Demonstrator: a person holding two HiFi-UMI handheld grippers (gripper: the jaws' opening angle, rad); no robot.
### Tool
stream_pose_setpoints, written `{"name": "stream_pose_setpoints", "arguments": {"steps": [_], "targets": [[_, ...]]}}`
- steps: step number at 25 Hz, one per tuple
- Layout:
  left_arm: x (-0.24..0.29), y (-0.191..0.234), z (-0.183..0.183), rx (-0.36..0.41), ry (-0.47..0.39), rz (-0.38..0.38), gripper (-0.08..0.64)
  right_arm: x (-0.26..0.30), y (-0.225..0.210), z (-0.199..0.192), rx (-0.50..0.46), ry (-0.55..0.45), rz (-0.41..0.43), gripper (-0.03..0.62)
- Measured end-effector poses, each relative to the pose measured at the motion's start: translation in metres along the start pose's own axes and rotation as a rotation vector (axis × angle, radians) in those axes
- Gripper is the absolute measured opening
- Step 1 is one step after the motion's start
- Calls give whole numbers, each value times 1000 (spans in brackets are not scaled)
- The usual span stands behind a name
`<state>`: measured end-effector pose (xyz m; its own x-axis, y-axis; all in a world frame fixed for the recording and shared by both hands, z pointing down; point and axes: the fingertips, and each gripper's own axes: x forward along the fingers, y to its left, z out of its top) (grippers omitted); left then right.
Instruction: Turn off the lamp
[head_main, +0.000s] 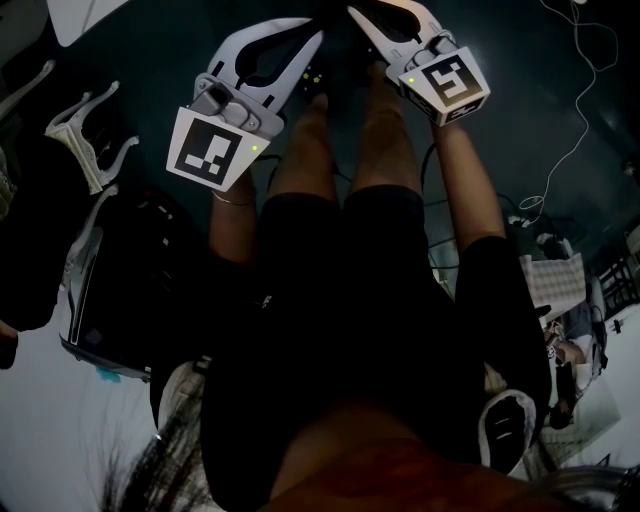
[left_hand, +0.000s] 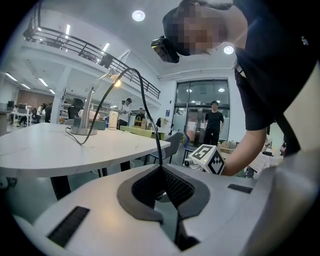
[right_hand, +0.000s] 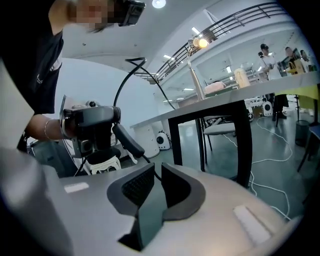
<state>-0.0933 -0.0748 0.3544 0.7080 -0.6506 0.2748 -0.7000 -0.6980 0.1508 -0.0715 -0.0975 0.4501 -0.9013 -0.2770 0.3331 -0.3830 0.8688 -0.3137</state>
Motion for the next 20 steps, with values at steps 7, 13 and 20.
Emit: {"name": "stream_pose_setpoints", "arguments": {"steps": [7, 13, 20], "targets": [[-2, -1, 5, 0, -15, -10, 12, 5, 9, -6, -112, 61, 40, 68], [-6, -4, 8, -19, -31, -22, 12, 16, 14, -1, -198, 69, 61, 74], [-8, 0, 8, -18, -42, -5, 12, 18, 27, 1, -145, 45, 117, 21]]}}
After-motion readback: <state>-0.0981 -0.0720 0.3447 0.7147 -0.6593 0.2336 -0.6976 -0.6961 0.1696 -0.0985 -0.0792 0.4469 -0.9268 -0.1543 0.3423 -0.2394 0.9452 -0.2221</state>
